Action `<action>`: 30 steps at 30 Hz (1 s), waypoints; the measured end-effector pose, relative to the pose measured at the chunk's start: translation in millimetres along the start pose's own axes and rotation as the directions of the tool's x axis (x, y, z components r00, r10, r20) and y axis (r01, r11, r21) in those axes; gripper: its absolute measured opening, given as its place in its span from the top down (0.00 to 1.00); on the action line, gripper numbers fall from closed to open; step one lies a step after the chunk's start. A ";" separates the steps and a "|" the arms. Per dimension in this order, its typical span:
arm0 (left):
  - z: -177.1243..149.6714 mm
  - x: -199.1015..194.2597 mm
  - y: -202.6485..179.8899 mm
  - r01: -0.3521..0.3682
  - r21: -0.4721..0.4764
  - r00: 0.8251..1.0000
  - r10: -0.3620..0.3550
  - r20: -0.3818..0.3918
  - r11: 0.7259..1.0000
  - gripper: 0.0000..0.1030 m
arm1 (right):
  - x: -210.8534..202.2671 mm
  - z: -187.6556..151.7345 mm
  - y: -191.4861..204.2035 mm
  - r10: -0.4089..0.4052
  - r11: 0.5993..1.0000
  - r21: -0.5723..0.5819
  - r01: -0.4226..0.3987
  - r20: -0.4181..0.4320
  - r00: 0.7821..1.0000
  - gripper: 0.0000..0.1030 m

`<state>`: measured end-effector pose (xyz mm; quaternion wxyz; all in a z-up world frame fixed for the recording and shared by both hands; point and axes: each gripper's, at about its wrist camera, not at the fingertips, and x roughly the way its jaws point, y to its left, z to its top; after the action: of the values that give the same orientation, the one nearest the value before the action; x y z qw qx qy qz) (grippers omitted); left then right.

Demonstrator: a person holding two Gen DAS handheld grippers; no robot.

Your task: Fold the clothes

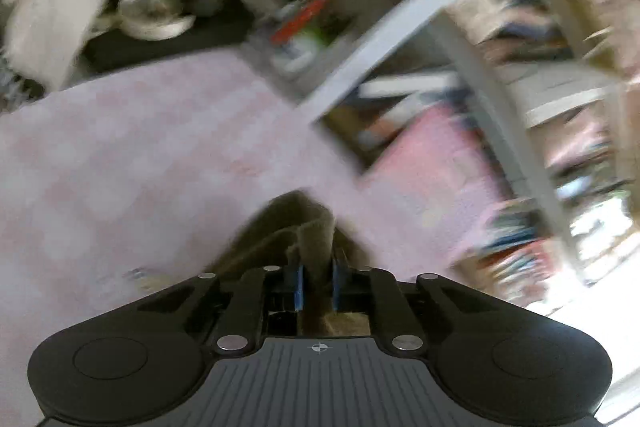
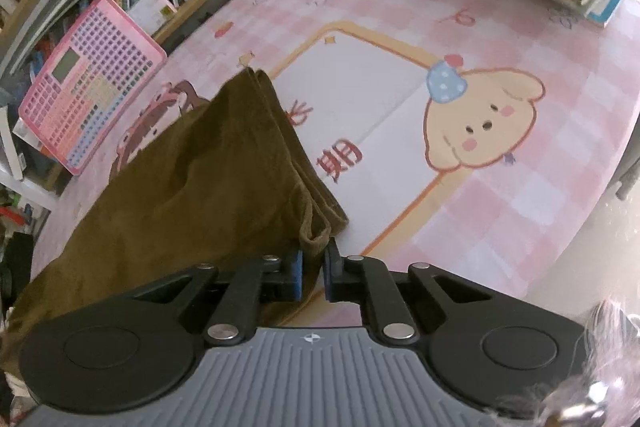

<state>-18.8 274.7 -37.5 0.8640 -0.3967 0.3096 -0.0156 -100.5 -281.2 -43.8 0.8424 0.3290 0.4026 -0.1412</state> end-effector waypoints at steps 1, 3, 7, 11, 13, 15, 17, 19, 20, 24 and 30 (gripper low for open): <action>-0.9 10.0 15.0 -0.051 -0.055 0.997 0.049 -0.053 0.997 0.88 | -0.1 0.6 0.4 -0.001 1.000 -0.006 0.001 0.005 1.000 0.91; -4.0 16.5 33.7 -0.083 -0.138 0.993 0.070 -0.097 0.987 0.83 | 1.7 1.1 1.8 -0.007 1.000 -0.021 0.007 0.006 1.000 0.91; -8.1 -0.6 29.6 -0.050 -0.150 0.998 0.043 -0.050 0.987 0.46 | -0.3 1.8 6.2 -0.015 0.998 -0.054 0.016 0.016 1.000 0.91; -15.9 -7.8 34.2 -0.072 -0.174 0.996 0.061 -0.066 0.982 0.39 | -4.5 4.5 8.3 -0.024 0.998 -0.062 0.025 0.022 0.999 0.78; -20.8 -1.6 37.6 -0.089 -0.192 0.993 0.071 -0.098 0.977 0.39 | -6.0 7.4 11.0 -0.018 0.997 -0.074 0.020 0.031 0.999 0.82; -23.5 4.7 38.5 -0.090 -0.218 0.992 0.069 -0.102 0.972 0.38 | -7.2 10.4 14.1 -0.012 0.996 -0.089 0.015 0.041 0.999 0.92; -25.5 9.0 37.5 -0.087 -0.232 0.992 0.064 -0.106 0.969 0.37 | -11.3 16.7 21.1 0.007 0.994 -0.112 0.000 0.066 0.998 0.92; -25.5 11.9 34.2 -0.086 -0.222 0.991 0.062 -0.115 0.971 0.35 | -24.0 31.6 38.1 0.066 0.987 -0.152 -0.046 0.131 0.989 0.93; -25.0 12.9 33.3 -0.087 -0.220 0.991 0.061 -0.122 0.972 0.35 | -35.0 39.9 48.2 0.111 0.982 -0.171 -0.081 0.170 0.979 0.93; -26.1 12.8 35.0 -0.082 -0.234 0.990 0.051 -0.135 0.969 0.34 | -81.5 55.3 75.0 0.243 0.951 -0.260 -0.167 0.297 0.924 0.93; -26.9 13.8 40.5 -0.054 -0.275 0.994 0.024 -0.111 0.960 0.34 | -9.2 31.0 22.4 -0.031 0.990 -0.135 0.040 0.070 0.997 0.92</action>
<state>-31.2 280.5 -86.1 0.7824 -0.5061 0.3622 0.0238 -76.9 -285.5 -12.6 0.8734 0.2584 0.3885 -0.1394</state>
